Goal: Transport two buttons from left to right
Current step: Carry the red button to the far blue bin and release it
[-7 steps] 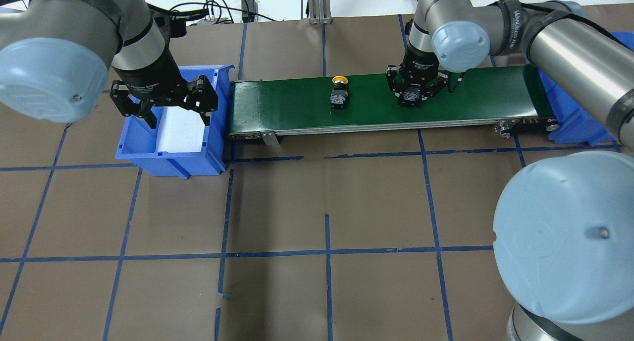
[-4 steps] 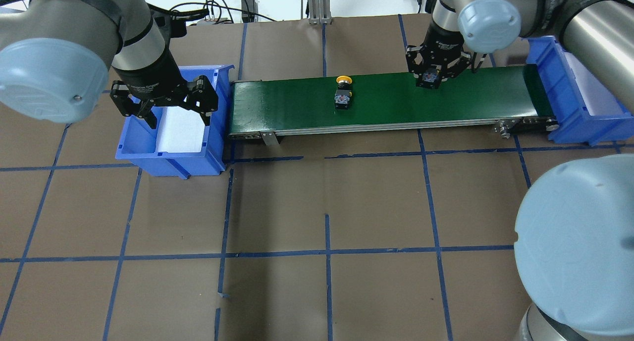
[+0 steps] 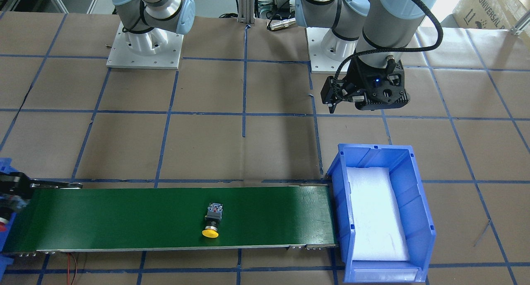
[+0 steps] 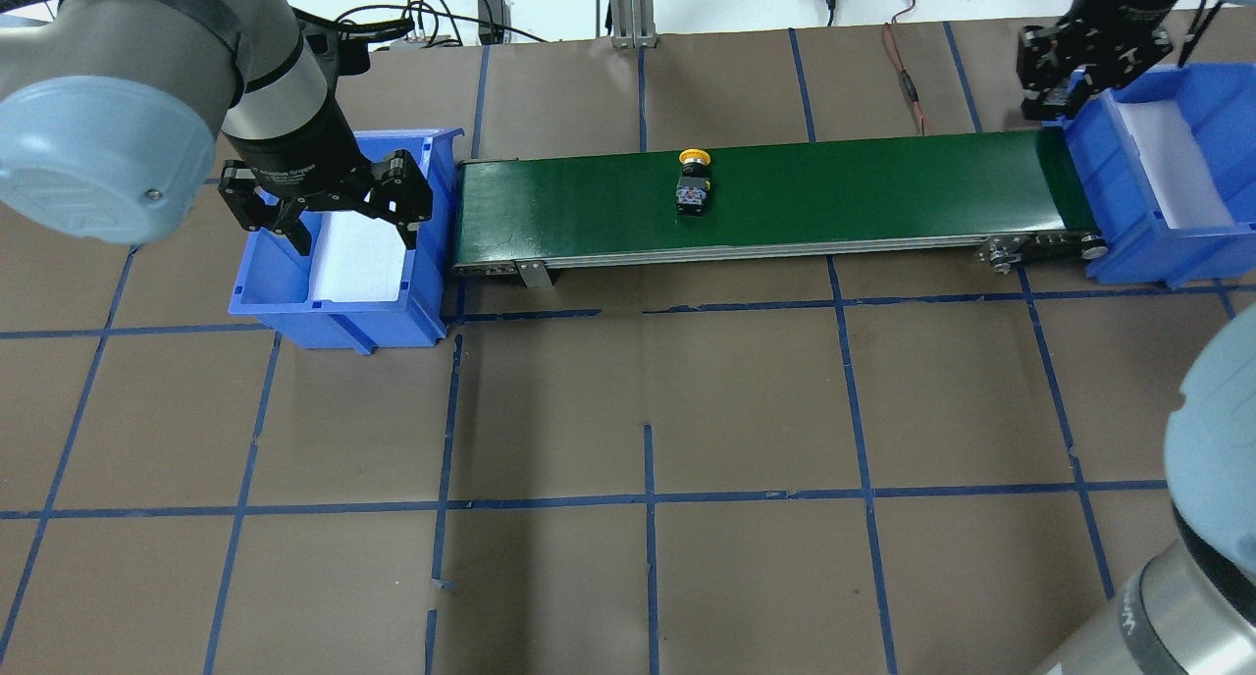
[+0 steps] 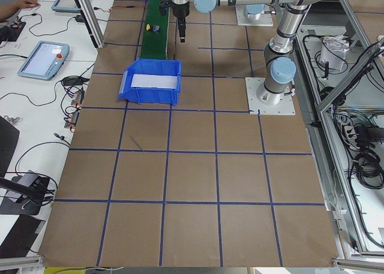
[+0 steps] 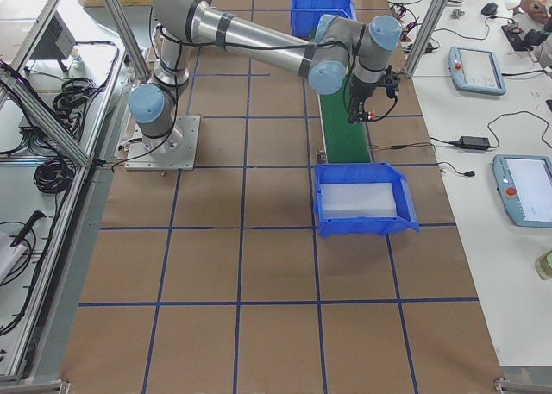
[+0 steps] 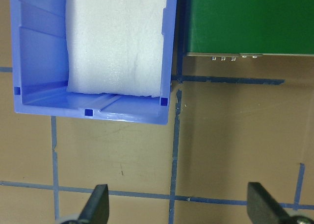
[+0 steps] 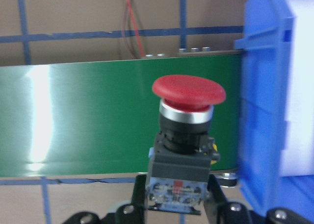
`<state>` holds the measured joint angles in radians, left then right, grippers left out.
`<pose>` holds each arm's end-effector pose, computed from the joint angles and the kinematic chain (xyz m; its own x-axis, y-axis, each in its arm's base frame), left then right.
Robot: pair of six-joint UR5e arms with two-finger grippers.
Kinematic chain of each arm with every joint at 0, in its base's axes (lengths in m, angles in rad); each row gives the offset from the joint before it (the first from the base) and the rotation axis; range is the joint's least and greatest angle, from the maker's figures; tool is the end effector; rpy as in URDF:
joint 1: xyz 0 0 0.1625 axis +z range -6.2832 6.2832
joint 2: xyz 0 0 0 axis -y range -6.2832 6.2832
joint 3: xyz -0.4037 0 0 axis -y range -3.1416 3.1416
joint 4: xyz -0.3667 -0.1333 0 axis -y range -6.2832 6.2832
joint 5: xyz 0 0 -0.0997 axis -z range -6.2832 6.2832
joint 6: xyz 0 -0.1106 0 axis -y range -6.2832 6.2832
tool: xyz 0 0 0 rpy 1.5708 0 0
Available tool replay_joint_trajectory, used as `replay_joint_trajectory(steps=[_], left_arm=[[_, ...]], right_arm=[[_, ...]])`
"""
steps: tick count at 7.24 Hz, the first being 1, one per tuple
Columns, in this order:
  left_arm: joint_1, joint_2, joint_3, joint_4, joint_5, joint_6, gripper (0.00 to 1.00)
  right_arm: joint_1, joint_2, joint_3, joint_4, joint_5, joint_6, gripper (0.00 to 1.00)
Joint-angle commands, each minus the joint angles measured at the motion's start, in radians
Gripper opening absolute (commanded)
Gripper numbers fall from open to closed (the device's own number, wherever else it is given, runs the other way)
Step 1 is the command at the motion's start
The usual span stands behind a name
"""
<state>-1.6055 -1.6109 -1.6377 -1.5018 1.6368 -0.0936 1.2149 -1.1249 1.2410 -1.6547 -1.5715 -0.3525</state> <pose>-0.1425 -0.4716 0.4126 -0.9960 -0.0564 -0.0692 -0.0587 0.9978 0.0317 -0.0962 -0.6411 0.3705 -0.9999 0.0035 -0.0105 0.0032 0.9995 0.0305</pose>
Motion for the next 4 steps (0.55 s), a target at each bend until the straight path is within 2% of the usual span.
replay_joint_trajectory(steps=[1,2,4], left_arm=[[-0.001,-0.001,-0.001,0.002,0.0,0.0,1.0],[-0.001,-0.001,-0.001,0.0,0.0,0.0,1.0],[-0.001,-0.001,-0.001,0.0,0.0,0.0,1.0]], right_arm=[[-0.135,0.055,-0.075,-0.022,-0.025,-0.265,0.09],[-0.15,0.119,-0.103,-0.093,-0.03,-0.314,0.09],[-0.156,0.207,-0.129,-0.092,-0.059,-0.333,0.09]])
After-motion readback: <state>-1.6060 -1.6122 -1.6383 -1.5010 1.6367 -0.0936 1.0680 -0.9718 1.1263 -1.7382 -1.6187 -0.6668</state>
